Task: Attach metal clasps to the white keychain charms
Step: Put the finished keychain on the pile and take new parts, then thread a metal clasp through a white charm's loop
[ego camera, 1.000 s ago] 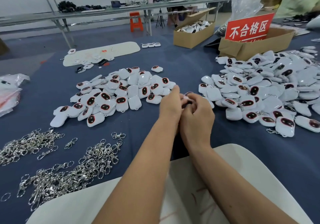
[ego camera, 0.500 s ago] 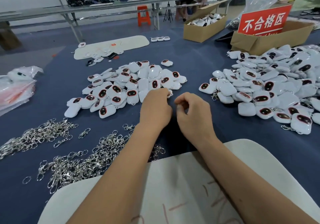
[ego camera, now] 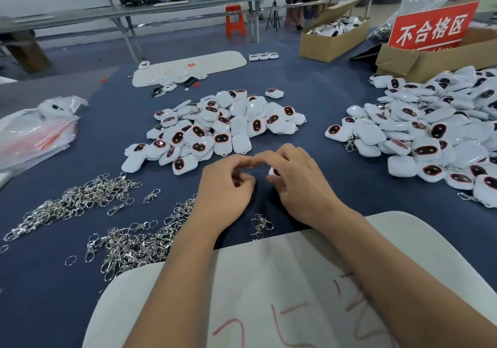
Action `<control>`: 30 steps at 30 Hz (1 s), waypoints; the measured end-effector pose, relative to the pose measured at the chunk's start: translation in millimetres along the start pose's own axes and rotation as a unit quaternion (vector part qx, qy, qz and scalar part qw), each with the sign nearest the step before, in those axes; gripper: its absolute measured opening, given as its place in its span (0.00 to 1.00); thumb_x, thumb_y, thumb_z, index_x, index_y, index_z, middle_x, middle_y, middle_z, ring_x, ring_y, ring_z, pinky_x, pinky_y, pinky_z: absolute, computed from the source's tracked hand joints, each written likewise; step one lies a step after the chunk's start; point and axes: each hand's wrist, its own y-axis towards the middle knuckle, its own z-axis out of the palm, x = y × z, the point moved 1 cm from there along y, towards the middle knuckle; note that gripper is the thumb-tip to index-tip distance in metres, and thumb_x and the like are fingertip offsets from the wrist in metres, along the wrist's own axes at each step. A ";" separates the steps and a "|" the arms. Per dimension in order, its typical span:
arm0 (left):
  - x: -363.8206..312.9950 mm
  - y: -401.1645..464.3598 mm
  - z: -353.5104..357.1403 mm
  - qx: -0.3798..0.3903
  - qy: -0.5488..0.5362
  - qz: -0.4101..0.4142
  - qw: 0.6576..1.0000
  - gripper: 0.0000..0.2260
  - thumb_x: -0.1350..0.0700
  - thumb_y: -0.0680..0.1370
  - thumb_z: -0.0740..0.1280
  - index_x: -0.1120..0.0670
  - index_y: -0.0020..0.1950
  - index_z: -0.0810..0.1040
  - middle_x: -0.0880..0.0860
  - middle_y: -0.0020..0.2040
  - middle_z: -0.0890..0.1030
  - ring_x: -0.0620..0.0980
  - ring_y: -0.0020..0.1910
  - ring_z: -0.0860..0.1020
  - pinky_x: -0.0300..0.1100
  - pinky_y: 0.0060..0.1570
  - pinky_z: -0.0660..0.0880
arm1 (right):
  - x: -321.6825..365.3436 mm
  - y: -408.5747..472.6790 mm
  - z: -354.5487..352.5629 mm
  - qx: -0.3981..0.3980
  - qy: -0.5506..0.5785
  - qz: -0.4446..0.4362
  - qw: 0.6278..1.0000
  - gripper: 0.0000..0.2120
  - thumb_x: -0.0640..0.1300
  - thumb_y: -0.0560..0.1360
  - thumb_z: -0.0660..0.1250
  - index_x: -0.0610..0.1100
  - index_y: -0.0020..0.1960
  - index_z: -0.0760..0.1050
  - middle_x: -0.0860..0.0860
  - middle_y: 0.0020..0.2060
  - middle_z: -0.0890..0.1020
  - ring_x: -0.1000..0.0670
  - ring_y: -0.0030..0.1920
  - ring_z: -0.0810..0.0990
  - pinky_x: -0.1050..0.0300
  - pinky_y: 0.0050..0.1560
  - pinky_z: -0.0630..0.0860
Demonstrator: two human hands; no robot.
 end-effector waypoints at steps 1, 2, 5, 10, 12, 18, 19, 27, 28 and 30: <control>1.6 -2.8 -1.7 0.001 -0.004 0.002 1.000 0.17 0.66 0.75 0.67 0.45 0.53 0.84 0.41 0.47 0.86 0.47 0.42 0.83 0.48 0.50 0.81 | 1.1 -1.6 -1.2 -0.007 0.032 0.000 0.999 0.20 0.36 0.81 0.63 0.56 0.67 0.77 0.50 0.51 0.70 0.47 0.50 0.72 0.50 0.53 0.72; 3.0 -4.6 -2.8 0.000 -0.002 0.008 1.000 0.16 0.66 0.75 0.67 0.45 0.51 0.85 0.42 0.45 0.86 0.47 0.42 0.83 0.47 0.49 0.81 | 2.2 -2.8 -2.9 -0.009 0.069 0.003 0.998 0.20 0.35 0.80 0.62 0.55 0.63 0.79 0.50 0.51 0.69 0.48 0.48 0.72 0.52 0.49 0.72; 5.8 -4.6 -4.4 -0.039 0.007 0.002 0.999 0.14 0.68 0.74 0.66 0.50 0.46 0.85 0.44 0.42 0.85 0.43 0.41 0.83 0.45 0.49 0.81 | 7.7 -5.1 -10.5 0.055 0.134 0.000 0.989 0.16 0.36 0.78 0.63 0.54 0.51 0.84 0.51 0.48 0.71 0.51 0.45 0.74 0.54 0.48 0.71; 5.2 0.0 -7.9 -0.140 -0.044 -0.050 0.988 0.18 0.70 0.73 0.63 0.48 0.40 0.83 0.43 0.38 0.85 0.43 0.38 0.84 0.45 0.44 0.81 | 10.4 -7.0 -23.9 0.174 0.141 -0.045 0.974 0.07 0.52 0.71 0.81 0.53 0.47 0.85 0.52 0.46 0.77 0.53 0.48 0.77 0.61 0.48 0.73; -0.9 0.9 -7.2 -0.167 -0.072 -0.033 0.983 0.17 0.70 0.72 0.62 0.48 0.39 0.83 0.45 0.36 0.84 0.45 0.37 0.84 0.49 0.41 0.81 | 9.0 -5.7 -25.6 0.179 0.140 -0.045 0.973 0.06 0.51 0.71 0.81 0.53 0.45 0.86 0.54 0.46 0.77 0.54 0.47 0.77 0.61 0.47 0.72; -15.5 1.0 8.2 -0.128 -0.132 0.004 0.983 0.13 0.69 0.72 0.63 0.53 0.40 0.82 0.54 0.37 0.83 0.52 0.35 0.83 0.59 0.41 0.81 | 1.6 -4.2 -13.0 0.101 0.168 -0.006 0.981 0.08 0.47 0.74 0.79 0.51 0.41 0.80 0.55 0.43 0.76 0.56 0.43 0.74 0.60 0.46 0.70; -16.5 0.3 11.2 -0.110 -0.133 0.007 0.985 0.11 0.67 0.73 0.64 0.52 0.41 0.82 0.53 0.39 0.84 0.54 0.37 0.83 0.59 0.41 0.82 | -0.6 -3.7 -12.0 0.063 0.188 0.007 0.980 0.09 0.46 0.75 0.78 0.51 0.41 0.78 0.55 0.42 0.76 0.56 0.41 0.74 0.60 0.45 0.70; -14.5 -0.6 19.6 0.015 -0.044 0.040 0.998 0.09 0.58 0.76 0.64 0.48 0.50 0.82 0.49 0.42 0.83 0.50 0.40 0.80 0.48 0.44 0.79 | -12.3 -1.9 -6.2 -0.102 0.267 0.083 0.955 0.08 0.43 0.78 0.74 0.47 0.42 0.78 0.58 0.33 0.80 0.58 0.34 0.73 0.69 0.37 0.69; -12.7 0.8 21.2 0.019 -0.009 0.048 0.999 0.09 0.59 0.76 0.66 0.48 0.51 0.82 0.49 0.44 0.83 0.49 0.40 0.78 0.48 0.46 0.78 | -13.4 -1.7 -5.4 -0.133 0.232 0.088 0.960 0.07 0.40 0.78 0.73 0.47 0.43 0.79 0.58 0.36 0.81 0.58 0.37 0.75 0.69 0.40 0.69; -11.9 3.3 25.4 0.038 0.085 0.056 0.994 0.12 0.58 0.75 0.71 0.48 0.58 0.82 0.48 0.52 0.79 0.47 0.43 0.76 0.46 0.53 0.76 | -14.8 -1.3 -4.8 -0.168 0.142 0.109 0.969 0.06 0.37 0.78 0.70 0.47 0.46 0.79 0.55 0.42 0.82 0.56 0.43 0.77 0.63 0.46 0.72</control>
